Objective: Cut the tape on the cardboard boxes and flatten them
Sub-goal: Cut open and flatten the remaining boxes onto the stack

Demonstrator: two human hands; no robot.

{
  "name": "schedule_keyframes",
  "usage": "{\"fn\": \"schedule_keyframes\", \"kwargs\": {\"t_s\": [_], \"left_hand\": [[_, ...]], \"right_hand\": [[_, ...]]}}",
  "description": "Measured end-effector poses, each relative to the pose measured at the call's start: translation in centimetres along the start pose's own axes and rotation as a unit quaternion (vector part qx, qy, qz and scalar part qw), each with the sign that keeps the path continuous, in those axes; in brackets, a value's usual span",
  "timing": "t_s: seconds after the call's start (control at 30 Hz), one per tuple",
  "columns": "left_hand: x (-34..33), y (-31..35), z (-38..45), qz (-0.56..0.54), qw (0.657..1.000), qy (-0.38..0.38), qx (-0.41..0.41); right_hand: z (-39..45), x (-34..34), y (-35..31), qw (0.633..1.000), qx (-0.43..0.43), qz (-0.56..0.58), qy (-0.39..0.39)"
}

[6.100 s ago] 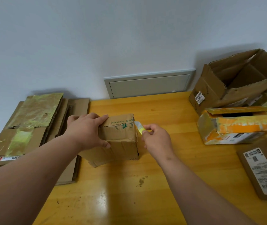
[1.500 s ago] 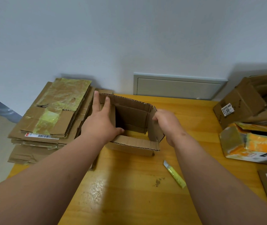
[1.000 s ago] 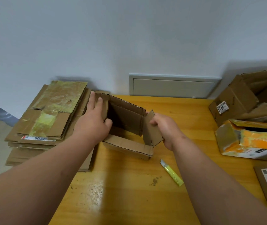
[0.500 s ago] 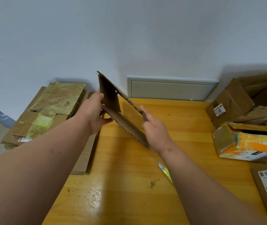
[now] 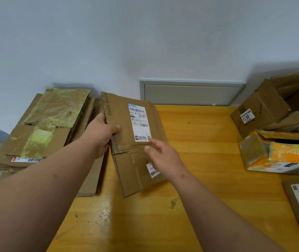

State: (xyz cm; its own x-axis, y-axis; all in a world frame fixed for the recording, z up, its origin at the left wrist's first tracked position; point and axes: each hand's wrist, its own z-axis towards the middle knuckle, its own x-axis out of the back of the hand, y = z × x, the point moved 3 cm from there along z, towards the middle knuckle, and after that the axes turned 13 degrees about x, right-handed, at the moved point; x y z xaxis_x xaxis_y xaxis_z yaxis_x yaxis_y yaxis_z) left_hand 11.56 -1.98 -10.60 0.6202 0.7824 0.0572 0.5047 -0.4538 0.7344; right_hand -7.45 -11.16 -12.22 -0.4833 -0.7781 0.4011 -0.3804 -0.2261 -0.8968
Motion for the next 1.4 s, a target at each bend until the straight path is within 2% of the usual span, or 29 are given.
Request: {"fn": "schedule_keyframes", "kwargs": {"t_s": [0.07, 0.1, 0.23, 0.3, 0.33, 0.4, 0.43, 0.5, 0.57, 0.63, 0.67, 0.7, 0.77, 0.83, 0.93, 1.07, 1.17, 1.33, 1.4], "left_hand": [[0.4, 0.0, 0.1, 0.018, 0.999, -0.040, 0.007], [0.5, 0.0, 0.2, 0.026, 0.998, -0.061, 0.010], [0.7, -0.2, 0.7, 0.028, 0.991, -0.123, 0.034], [0.9, -0.4, 1.5, 0.023, 0.994, -0.103, 0.037], [1.1, -0.6, 2.1, 0.047, 0.996, -0.070, 0.026], [1.6, -1.3, 3.4, 0.196, 0.980, 0.035, -0.022], [1.5, -1.9, 3.7, 0.301, 0.949, 0.077, -0.051], [0.9, -4.1, 3.8, 0.465, 0.875, 0.091, -0.097], [0.2, -7.2, 3.7, 0.570, 0.810, 0.044, -0.128], [-0.2, -10.7, 3.7, 0.658, 0.736, 0.001, -0.161], [-0.3, -12.2, 3.7, 0.686, 0.707, -0.005, -0.172], [-0.2, -13.5, 3.7, 0.698, 0.693, -0.002, -0.181], [-0.2, -14.9, 3.7, 0.696, 0.686, 0.017, -0.210], [-0.1, -16.0, 3.6, 0.688, 0.682, 0.023, -0.248], [0.0, -17.6, 3.5, 0.696, 0.671, 0.003, -0.256], [-0.5, -17.8, 3.8, 0.694, 0.669, 0.011, -0.265], [-1.4, -16.1, 4.1, 0.680, 0.675, 0.013, -0.287], [-2.4, -13.9, 5.1, 0.672, 0.665, 0.033, -0.324], [-2.9, -12.8, 6.1, 0.660, 0.676, 0.032, -0.326]], "right_hand": [[0.5, 1.2, 1.6, 0.992, -0.050, -0.102, 0.050], [0.7, 1.5, 2.3, 0.989, -0.082, -0.112, 0.059], [1.2, 0.7, 4.8, 0.986, -0.153, 0.033, 0.051], [1.3, 0.2, 5.5, 0.984, -0.153, 0.041, 0.085], [1.4, 0.0, 5.8, 0.982, -0.148, 0.032, 0.109], [1.7, -0.5, 6.3, 0.981, -0.137, 0.005, 0.134], [1.9, -0.8, 6.6, 0.982, -0.133, -0.012, 0.133], [2.0, -1.6, 7.2, 0.984, -0.116, -0.059, 0.122], [1.9, -2.3, 7.8, 0.981, -0.090, -0.141, 0.095], [1.7, -3.1, 8.4, 0.958, -0.094, -0.265, 0.058], [1.4, -3.6, 8.5, 0.940, -0.092, -0.324, 0.048], [1.1, -4.3, 8.5, 0.926, -0.071, -0.367, 0.049], [0.0, -6.4, 8.1, 0.917, 0.024, -0.395, 0.045], [-1.7, -8.8, 8.6, 0.907, 0.094, -0.411, -0.006], [-3.5, -10.7, 10.9, 0.896, 0.070, -0.424, -0.107], [-3.3, -11.0, 11.5, 0.889, 0.063, -0.441, -0.104], [-2.2, -10.4, 10.6, 0.903, 0.063, -0.420, -0.058], [-2.1, -9.8, 10.7, 0.890, 0.046, -0.448, -0.078], [-1.2, -9.4, 9.9, 0.889, 0.060, -0.449, -0.063]]}}
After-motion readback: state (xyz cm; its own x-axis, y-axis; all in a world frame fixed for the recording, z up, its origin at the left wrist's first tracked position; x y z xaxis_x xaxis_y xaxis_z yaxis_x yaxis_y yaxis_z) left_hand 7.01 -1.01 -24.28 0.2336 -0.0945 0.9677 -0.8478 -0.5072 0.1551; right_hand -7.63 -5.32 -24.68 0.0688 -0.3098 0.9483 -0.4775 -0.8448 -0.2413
